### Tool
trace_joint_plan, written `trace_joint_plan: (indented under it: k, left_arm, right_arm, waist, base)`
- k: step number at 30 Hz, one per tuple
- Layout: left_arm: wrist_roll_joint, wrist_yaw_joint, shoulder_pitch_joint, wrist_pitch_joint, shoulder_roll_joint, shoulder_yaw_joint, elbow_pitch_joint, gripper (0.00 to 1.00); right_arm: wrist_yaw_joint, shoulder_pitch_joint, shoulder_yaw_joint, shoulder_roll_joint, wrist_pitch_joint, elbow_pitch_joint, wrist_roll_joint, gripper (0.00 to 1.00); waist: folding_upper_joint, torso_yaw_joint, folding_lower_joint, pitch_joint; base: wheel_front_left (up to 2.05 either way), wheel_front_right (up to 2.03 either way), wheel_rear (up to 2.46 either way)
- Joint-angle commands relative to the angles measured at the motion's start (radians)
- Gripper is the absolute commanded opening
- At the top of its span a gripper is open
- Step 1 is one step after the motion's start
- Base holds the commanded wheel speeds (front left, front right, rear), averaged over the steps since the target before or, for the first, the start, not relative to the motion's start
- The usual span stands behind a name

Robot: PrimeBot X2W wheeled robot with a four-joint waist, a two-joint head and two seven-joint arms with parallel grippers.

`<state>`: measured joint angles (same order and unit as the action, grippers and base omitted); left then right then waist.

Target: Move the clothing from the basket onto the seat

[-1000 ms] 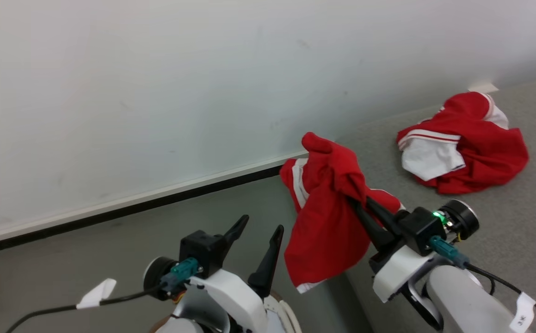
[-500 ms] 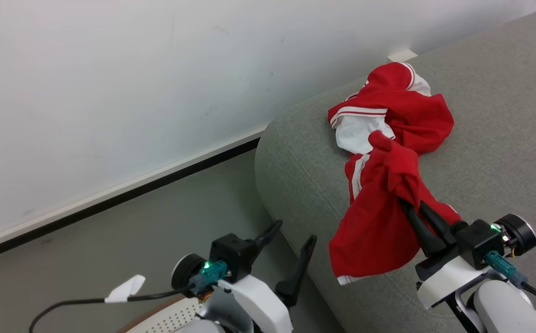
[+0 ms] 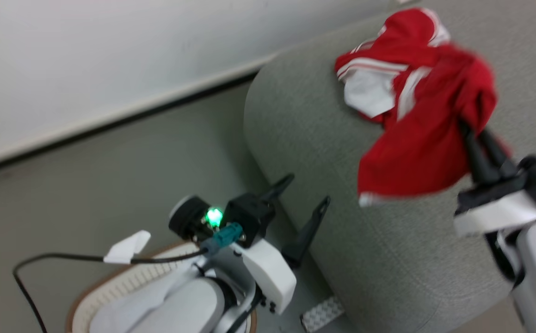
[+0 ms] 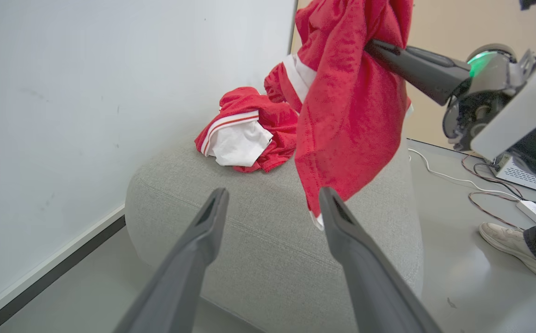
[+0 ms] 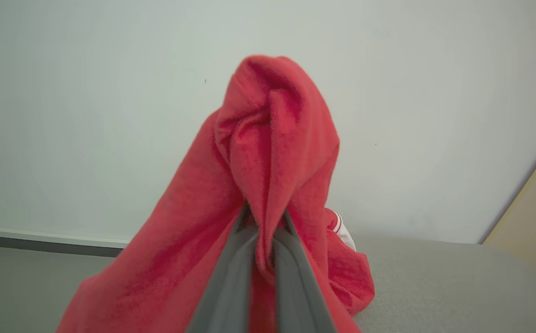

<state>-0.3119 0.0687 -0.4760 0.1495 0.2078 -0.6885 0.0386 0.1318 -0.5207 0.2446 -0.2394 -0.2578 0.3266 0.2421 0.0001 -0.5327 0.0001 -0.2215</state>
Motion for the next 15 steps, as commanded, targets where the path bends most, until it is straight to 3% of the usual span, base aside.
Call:
trace_joint_plan:
  k: [1, 8, 15]
  left_arm:
    - [0.019, -0.011, -0.035, 0.012, 0.023, 0.002, 0.013, 1.00]
    - [0.074, -0.067, -0.190, 0.080, 0.058, -0.012, 0.084, 1.00]
    - [0.101, -0.090, -0.272, 0.100, 0.073, -0.009, 0.115, 1.00]
  right_arm:
    - [-0.002, -0.044, -0.031, 0.014, -0.006, -0.009, -0.002, 0.00]
    - [-0.002, -0.276, -0.262, -0.044, 0.028, 0.015, -0.039, 0.00]
    - [-0.002, -0.487, -0.456, -0.138, 0.107, 0.146, -0.085, 0.00]
  waist:
    - [-0.0001, 0.045, -0.0001, -0.146]
    - [-0.0001, 0.124, -0.0001, -0.369]
    - [-0.0001, 0.197, -0.0001, -0.513]
  base:
    - [0.00, 0.00, 0.00]
    - [0.00, 0.00, 0.00]
    - [0.00, 0.00, 0.00]
